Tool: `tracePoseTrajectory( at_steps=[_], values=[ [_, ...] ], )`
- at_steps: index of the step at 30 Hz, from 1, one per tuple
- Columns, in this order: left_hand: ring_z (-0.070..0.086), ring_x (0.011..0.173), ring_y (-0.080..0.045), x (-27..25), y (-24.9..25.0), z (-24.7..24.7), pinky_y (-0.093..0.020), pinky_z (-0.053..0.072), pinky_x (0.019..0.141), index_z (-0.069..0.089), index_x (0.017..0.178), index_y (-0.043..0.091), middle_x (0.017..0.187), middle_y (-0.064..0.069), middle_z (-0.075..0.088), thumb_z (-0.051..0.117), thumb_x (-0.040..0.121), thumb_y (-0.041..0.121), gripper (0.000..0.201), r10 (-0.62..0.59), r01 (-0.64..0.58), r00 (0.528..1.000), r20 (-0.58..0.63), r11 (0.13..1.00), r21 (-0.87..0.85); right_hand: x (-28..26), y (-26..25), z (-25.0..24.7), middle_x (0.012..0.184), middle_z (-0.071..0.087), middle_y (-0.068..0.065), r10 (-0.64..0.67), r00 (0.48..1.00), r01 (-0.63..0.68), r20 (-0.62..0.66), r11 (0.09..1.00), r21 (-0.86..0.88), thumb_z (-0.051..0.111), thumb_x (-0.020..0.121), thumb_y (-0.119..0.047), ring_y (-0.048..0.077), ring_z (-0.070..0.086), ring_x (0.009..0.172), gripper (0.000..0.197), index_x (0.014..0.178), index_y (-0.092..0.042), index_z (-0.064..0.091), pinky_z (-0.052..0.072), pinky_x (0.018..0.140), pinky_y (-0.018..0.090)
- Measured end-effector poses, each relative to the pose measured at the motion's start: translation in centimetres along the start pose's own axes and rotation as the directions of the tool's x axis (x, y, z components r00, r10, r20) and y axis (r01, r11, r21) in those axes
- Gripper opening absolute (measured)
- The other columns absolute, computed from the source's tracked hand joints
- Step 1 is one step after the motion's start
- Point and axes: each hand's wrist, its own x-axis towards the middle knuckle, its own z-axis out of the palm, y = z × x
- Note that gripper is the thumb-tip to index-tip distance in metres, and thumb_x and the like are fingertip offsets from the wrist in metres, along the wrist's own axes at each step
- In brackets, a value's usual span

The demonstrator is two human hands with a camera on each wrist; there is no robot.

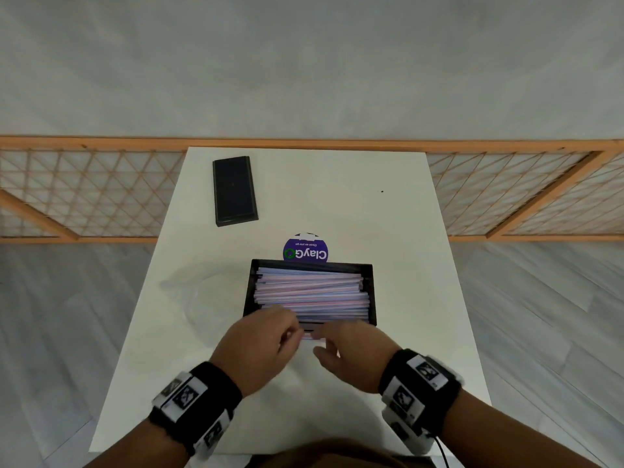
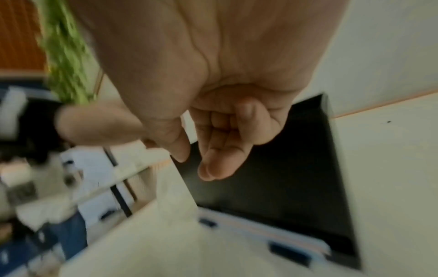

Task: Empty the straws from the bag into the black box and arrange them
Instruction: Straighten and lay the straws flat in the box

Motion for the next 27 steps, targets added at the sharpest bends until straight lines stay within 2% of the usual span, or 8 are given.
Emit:
tracePoseTrajectory(
  at_steps=[3,5,7,9,12,17,22,27],
  values=[
    [0.054,0.07,-0.008,-1.9,-0.4,2.6,-0.025,0.044,0.065,0.058,0.082,0.029,0.077,0.01,0.059,0.053,0.099,0.048,0.026,-0.128,0.151,0.969,0.212,0.984,-0.094,0.3,0.6,2.7,0.13,0.064,0.003,0.095,0.992,-0.083,0.089,0.988,-0.129,0.043,0.1,-0.041,0.026,0.06,0.117,0.04,0.134,-0.022,0.052,0.051,0.094,0.038],
    [0.059,0.067,-0.005,-2.2,-0.9,4.9,-0.023,0.046,0.065,0.068,0.084,0.022,0.08,0.006,0.069,0.058,0.1,0.045,0.03,-0.291,0.418,0.871,0.395,0.863,-0.284,0.6,0.6,3.6,0.129,0.063,0.004,0.125,0.99,-0.113,0.065,0.981,-0.159,0.042,0.1,-0.038,0.028,0.061,0.115,0.035,0.128,-0.021,0.055,0.052,0.092,0.039],
    [0.06,0.062,-0.01,-1.9,-1.4,7.0,-0.024,0.043,0.057,0.074,0.089,0.011,0.079,0.001,0.074,0.065,0.097,0.042,0.034,-0.464,0.737,0.674,0.575,0.466,-0.489,0.5,0.4,3.6,0.119,0.065,0.001,0.138,0.99,-0.136,0.008,0.983,-0.122,0.042,0.1,-0.038,0.026,0.063,0.106,0.029,0.119,-0.022,0.058,0.051,0.083,0.034],
    [0.057,0.061,-0.014,-1.4,-1.7,9.0,-0.024,0.038,0.053,0.073,0.093,0.009,0.078,-0.004,0.072,0.071,0.094,0.039,0.031,-0.53,0.8,0.511,0.677,0.003,-0.601,0.2,0.1,3.0,0.108,0.065,-0.003,0.137,0.99,-0.14,-0.042,0.987,-0.084,0.042,0.1,-0.038,0.023,0.063,0.096,0.024,0.11,-0.024,0.059,0.046,0.073,0.032],
    [0.057,0.064,-0.015,-0.4,-2.0,11.3,-0.026,0.041,0.059,0.072,0.096,0.009,0.077,-0.004,0.069,0.078,0.09,0.034,0.026,-0.563,0.649,0.439,0.7,-0.34,-0.68,-0.6,-0.2,1.8,0.097,0.065,-0.005,0.11,0.989,-0.119,-0.098,0.99,-0.082,0.039,0.099,-0.038,0.021,0.062,0.084,0.021,0.098,-0.026,0.057,0.049,0.068,0.034],
    [0.048,0.063,-0.013,1.2,-1.2,13.7,-0.027,0.037,0.061,0.067,0.091,0.014,0.069,0.0,0.059,0.079,0.088,0.028,0.019,-0.552,0.437,0.463,0.694,-0.539,-0.72,-1.6,-0.3,0.0,0.083,0.06,-0.007,0.082,0.978,-0.104,-0.19,0.988,-0.113,0.041,0.095,-0.038,0.019,0.057,0.07,0.017,0.09,-0.027,0.051,0.05,0.06,0.037],
    [0.041,0.057,-0.01,2.0,-0.4,15.3,-0.023,0.033,0.056,0.061,0.088,0.017,0.067,0.001,0.053,0.076,0.091,0.022,0.016,-0.549,0.327,0.483,0.682,-0.61,-0.722,-2.0,0.1,-0.8,0.085,0.06,-0.008,0.079,0.98,-0.106,-0.184,0.985,-0.138,0.043,0.096,-0.038,0.016,0.056,0.071,0.015,0.091,-0.027,0.052,0.05,0.06,0.035],
    [0.046,0.061,-0.011,1.9,0.2,15.0,-0.024,0.036,0.059,0.062,0.091,0.014,0.068,0.0,0.057,0.067,0.098,0.016,0.009,-0.557,0.344,0.451,0.697,-0.613,-0.712,-2.4,0.6,-1.1,0.089,0.06,-0.009,0.081,0.985,-0.1,-0.15,0.987,-0.128,0.042,0.097,-0.039,0.016,0.056,0.075,0.017,0.093,-0.027,0.054,0.05,0.064,0.034]
  ],
)
